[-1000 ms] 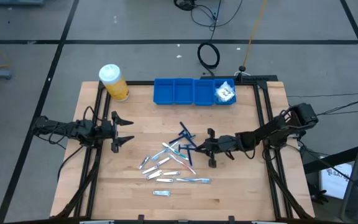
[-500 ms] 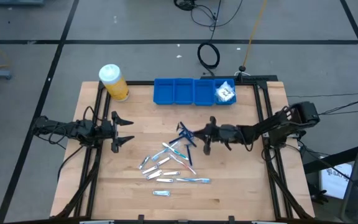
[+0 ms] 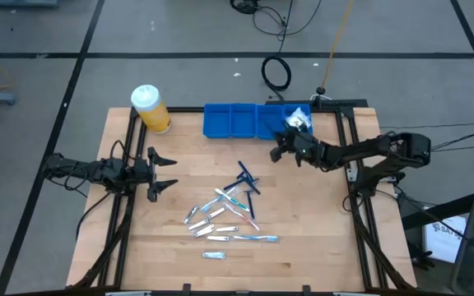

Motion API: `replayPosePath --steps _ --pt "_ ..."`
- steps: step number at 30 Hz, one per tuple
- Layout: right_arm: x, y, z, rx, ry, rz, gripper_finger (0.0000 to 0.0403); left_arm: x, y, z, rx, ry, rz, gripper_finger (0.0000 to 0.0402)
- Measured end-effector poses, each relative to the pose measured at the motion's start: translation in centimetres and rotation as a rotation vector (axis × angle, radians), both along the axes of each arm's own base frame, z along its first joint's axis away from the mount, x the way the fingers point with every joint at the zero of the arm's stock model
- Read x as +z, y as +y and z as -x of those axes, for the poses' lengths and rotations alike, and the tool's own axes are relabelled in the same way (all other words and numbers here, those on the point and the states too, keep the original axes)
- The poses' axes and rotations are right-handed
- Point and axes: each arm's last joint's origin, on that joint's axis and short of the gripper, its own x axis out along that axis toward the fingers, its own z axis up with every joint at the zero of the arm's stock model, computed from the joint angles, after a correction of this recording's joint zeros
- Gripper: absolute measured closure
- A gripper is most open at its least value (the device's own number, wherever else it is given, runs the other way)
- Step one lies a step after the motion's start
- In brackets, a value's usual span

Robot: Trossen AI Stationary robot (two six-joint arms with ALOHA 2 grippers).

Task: Pick & Place Travel size toiletries
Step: Put the blue razor into the middle right blue basket

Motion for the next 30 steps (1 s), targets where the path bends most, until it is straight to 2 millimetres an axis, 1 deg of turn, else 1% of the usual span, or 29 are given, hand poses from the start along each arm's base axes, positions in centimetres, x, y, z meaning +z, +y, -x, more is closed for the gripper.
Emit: replayPosePath --steps 8,15,17,25,30 --pt "-0.1 -1.5 0.7 -0.068 0.013 0.000 0.0379 0.0 0.0 0.0 0.000 0.000 0.000 0.0091" --pt "0.0 -1.8 0.8 -0.079 0.001 0.004 0.0375 0.0 0.0 0.0 0.000 0.000 0.000 0.0091" --pt "0.0 -1.9 0.8 -0.080 -0.001 0.005 0.0364 0.0 0.0 0.0 0.000 0.000 0.000 0.0091" --pt "0.2 -2.1 0.9 -0.101 -0.036 -0.010 0.0299 0.0 0.0 0.0 0.000 0.000 0.000 0.0091" --pt "0.2 -2.1 0.9 -0.100 -0.036 -0.011 0.0265 0.0 0.0 0.0 0.000 0.000 0.000 0.0091"
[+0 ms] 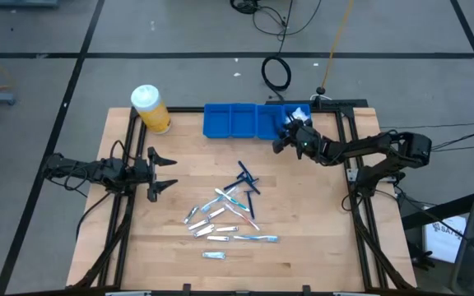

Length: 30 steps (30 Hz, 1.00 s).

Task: Pick & Place Travel size toiletries
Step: Put the blue razor into the middle right blue basket

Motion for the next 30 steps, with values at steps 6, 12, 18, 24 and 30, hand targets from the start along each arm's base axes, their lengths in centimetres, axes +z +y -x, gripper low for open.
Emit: replayPosePath --steps 6,12,18,24,30 --pt "0.3 0.5 -0.4 0.082 -0.032 0.009 0.0248 0.0 0.0 0.0 0.000 0.000 0.000 0.0091" --pt "2.1 4.0 -3.2 0.451 -0.096 0.015 0.0247 0.0 0.0 0.0 0.001 0.000 0.000 0.0092" --pt "5.4 10.2 -7.4 0.671 0.163 -0.095 0.0225 0.0 0.0 0.0 0.000 0.000 0.000 0.0092" --pt "5.7 15.2 -9.3 0.694 0.255 -0.332 0.0215 0.0 0.0 0.0 0.000 0.000 0.000 0.0091" --pt "2.1 17.7 -9.9 0.689 0.345 -0.462 0.0232 0.0 0.0 0.0 0.000 -0.002 0.000 0.0091"
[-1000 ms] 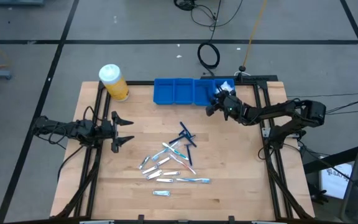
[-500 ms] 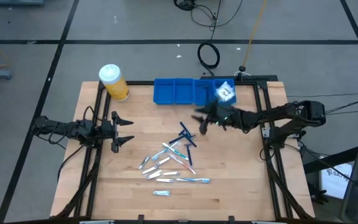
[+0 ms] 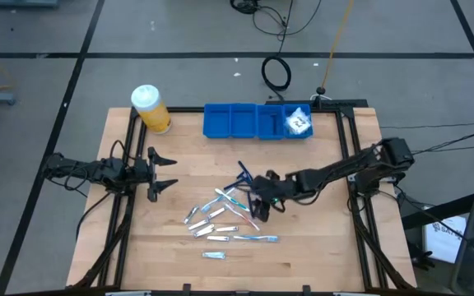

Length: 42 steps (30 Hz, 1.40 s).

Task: Pick & Place Travel size toiletries
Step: Put the blue razor into the middle right blue basket

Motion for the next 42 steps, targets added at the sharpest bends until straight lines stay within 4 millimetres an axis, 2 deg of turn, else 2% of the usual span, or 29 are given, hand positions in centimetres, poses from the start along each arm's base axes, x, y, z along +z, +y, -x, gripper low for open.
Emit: replayPosePath --steps 6,11,19,29,37,42 --pt "-2.9 1.0 -1.2 0.085 0.036 -0.103 0.0238 0.0 0.0 0.0 0.000 0.001 0.000 0.0091" --pt "-4.9 0.3 -2.0 0.016 0.059 -0.139 0.0240 0.0 0.0 0.0 0.000 0.002 0.000 0.0092" --pt "-6.2 -0.6 -1.7 -0.029 0.150 -0.132 0.0256 0.0 0.0 0.0 0.000 0.001 0.000 0.0091" --pt "-4.0 -0.8 0.2 -0.014 0.233 -0.101 0.0286 0.0 0.0 0.0 0.000 0.002 0.000 0.0091" --pt "-1.5 -1.3 2.7 -0.151 0.315 0.014 0.0301 0.0 0.0 0.0 0.000 0.002 0.000 0.0091" --pt "-1.0 -0.6 3.0 -0.177 0.273 0.039 0.0302 0.0 0.0 0.0 0.000 0.002 0.000 0.0091"
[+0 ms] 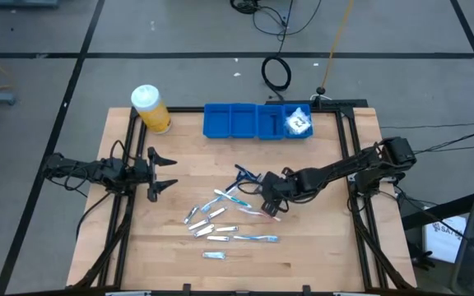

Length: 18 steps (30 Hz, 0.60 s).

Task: Pick & Place Travel size toiletries
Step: Put the blue razor into the middle right blue basket

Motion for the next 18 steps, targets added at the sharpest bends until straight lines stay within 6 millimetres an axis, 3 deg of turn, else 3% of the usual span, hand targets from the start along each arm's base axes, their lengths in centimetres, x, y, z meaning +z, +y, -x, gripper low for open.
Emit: replayPosePath --steps 11,18 --pt "-2.1 2.8 1.0 0.124 -0.096 0.099 0.0270 0.0 0.0 0.0 0.000 0.000 0.000 0.0092" --pt "-3.8 2.8 2.3 0.098 -0.102 0.104 0.0268 0.0 0.0 0.0 0.000 0.000 0.000 0.0091"
